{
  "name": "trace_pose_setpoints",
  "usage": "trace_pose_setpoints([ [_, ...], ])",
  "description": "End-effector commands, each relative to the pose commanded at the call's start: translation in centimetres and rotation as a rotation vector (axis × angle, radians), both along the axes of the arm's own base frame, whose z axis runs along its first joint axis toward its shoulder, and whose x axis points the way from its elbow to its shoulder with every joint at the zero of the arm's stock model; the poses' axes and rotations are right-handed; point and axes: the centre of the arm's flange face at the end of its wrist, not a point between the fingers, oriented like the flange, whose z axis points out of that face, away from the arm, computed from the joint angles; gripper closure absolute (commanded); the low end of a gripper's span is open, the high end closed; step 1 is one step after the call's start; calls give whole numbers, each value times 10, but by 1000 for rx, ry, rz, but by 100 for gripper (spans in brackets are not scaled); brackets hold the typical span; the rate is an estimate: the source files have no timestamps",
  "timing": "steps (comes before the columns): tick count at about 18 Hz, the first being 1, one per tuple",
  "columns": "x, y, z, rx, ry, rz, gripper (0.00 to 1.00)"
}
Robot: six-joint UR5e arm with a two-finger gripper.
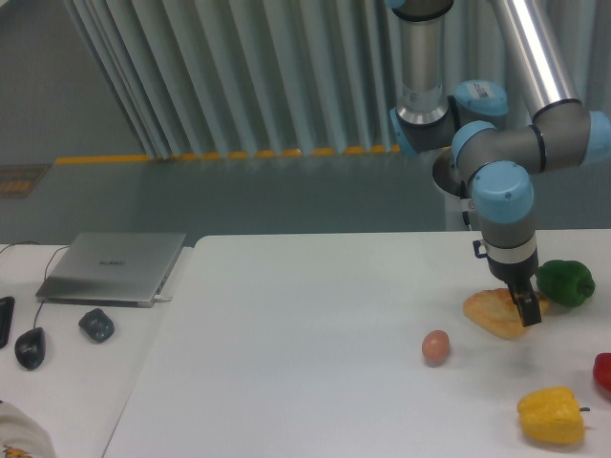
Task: Place the triangular bread in the basket
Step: 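Close the gripper on the edge of the bread slice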
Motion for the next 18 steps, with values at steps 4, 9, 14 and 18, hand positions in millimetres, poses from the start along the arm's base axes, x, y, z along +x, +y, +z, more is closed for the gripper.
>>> trace_pose_setpoints([
  [4,0,0,-4,-7,-9,-12,1],
  [9,0,0,-4,-5,-6,-3,41],
  [14,-2,0,1,-2,4,1,83],
  [18,-5,2,6,5,12,3,94],
])
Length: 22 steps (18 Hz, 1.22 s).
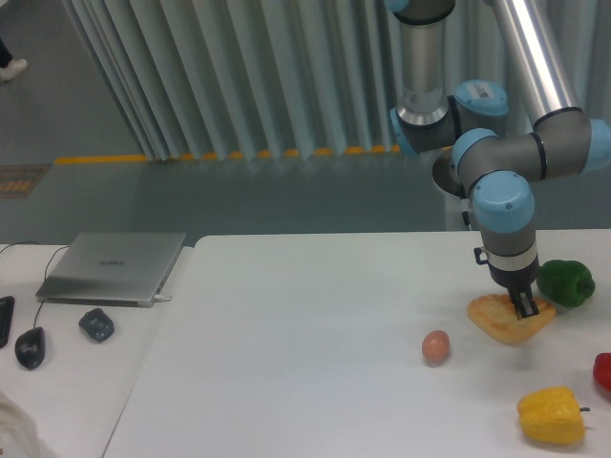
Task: Place the triangular bread in the basket
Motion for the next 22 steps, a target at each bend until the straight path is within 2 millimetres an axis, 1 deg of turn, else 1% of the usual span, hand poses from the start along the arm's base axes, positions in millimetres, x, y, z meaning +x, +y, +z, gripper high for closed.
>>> trace_pose_setpoints([
  [2,-3,2,7,10,8,2,94],
  [5,-10,5,25,30,30,3,95],
  [7,-20,9,48,57,40,11,95],
  [8,-27,4,65,79,56,28,95],
  [10,-39,0,88,157,53,62,95],
  [11,-58,-9,104,219,43,102,95],
  [12,-70,-14,113,256,40,124,95],
  [14,-86,-27,119,268,55,149,95],
  [15,-93,-32,125,277,69,155,95],
  [17,-118,-43,130,286,86,177,95],
  [18,-139,-48,125,284,93,176,95],
  [19,-150,-56,129,287,104,174,95],
  [20,-164,-67,130,287,111,184,95],
  [21,-178,-76,130,287,117,187,95],
  [22,-190,-82,134,295,138,180,95],
])
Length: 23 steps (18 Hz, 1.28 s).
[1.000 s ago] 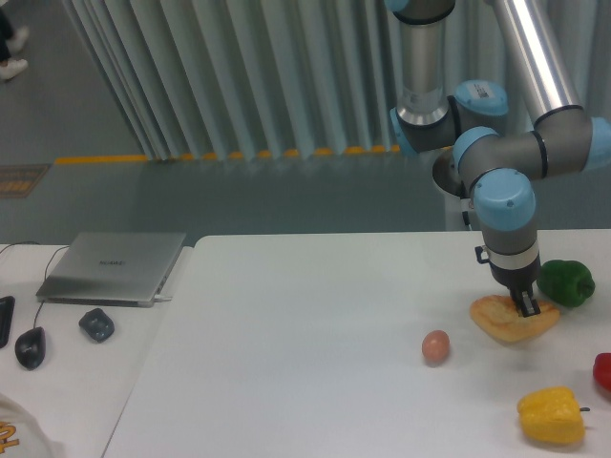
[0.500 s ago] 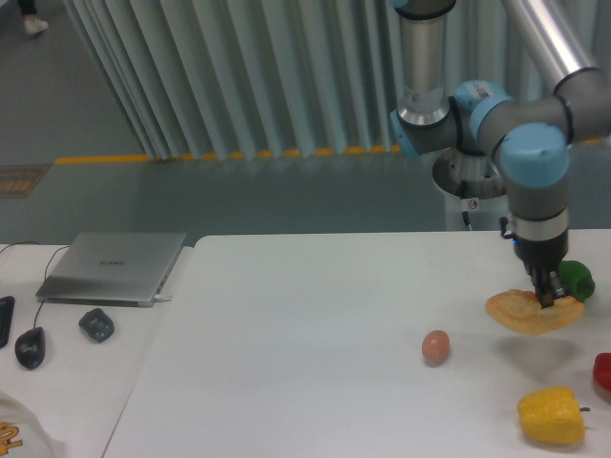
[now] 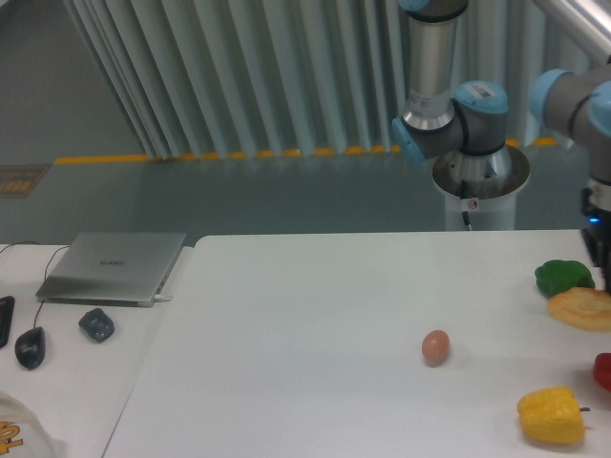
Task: Place the triangular bread in the basket
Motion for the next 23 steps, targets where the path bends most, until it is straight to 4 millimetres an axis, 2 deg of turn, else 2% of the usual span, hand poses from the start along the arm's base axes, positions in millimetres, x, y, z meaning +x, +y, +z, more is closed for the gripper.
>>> trace_pose_setpoints([
  [3,-36,-13,-1,16,53,26,95],
  [5,-59,-24,-11,24,75,52,95],
  [6,-79,-40,-19,26,99,63,95],
  [8,-101,-64,-32,0,109,12,95],
  [10,-111,-78,-43,-3,105,20,95],
  [11,-111,-78,-44,-4,103,20,93],
  [12,-108,-77,-45,-4,100,19,65],
  [13,-104,-78,-50,-8,90,15,19],
  [14,-100,-77,-51,-5,90,16,0],
  [16,-91,-83,-46,-5,93,13,0],
  [19,-68,-87,-33,-12,102,-33,0],
  [21,-54,-77,-27,48,78,-24,0],
  [23,-33,-77,-29,109,-5,-24,0],
])
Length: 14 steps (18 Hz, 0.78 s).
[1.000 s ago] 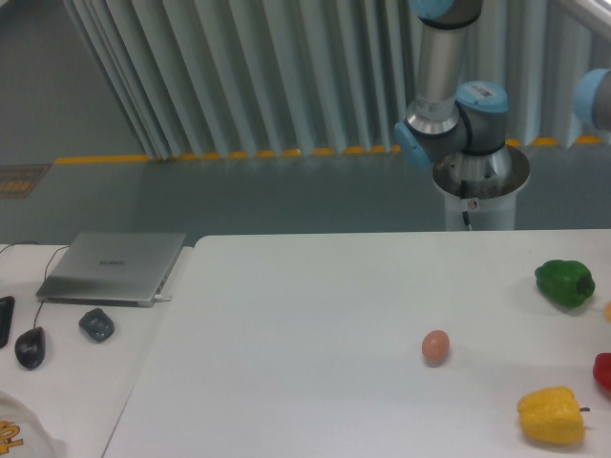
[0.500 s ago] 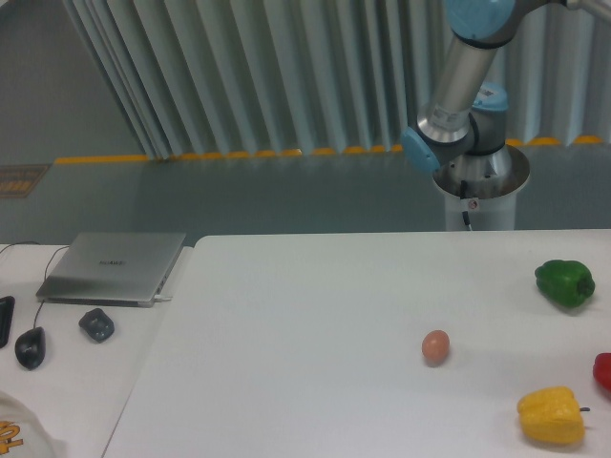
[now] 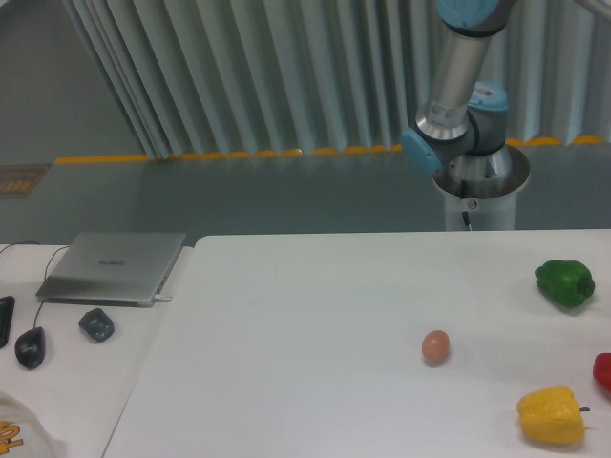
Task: Place the triangular bread in the basket
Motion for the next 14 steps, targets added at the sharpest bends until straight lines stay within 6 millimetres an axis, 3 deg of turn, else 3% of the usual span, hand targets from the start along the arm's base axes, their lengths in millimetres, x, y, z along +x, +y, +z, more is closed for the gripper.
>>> trace_pose_setpoints([
  [3,32,16,1,-9,-111,-44,0],
  [6,50,31,10,-20,-114,-87,0],
  [10,47,34,15,-102,-81,-90,0],
  [14,44,47,-4,-209,-103,-104,0],
])
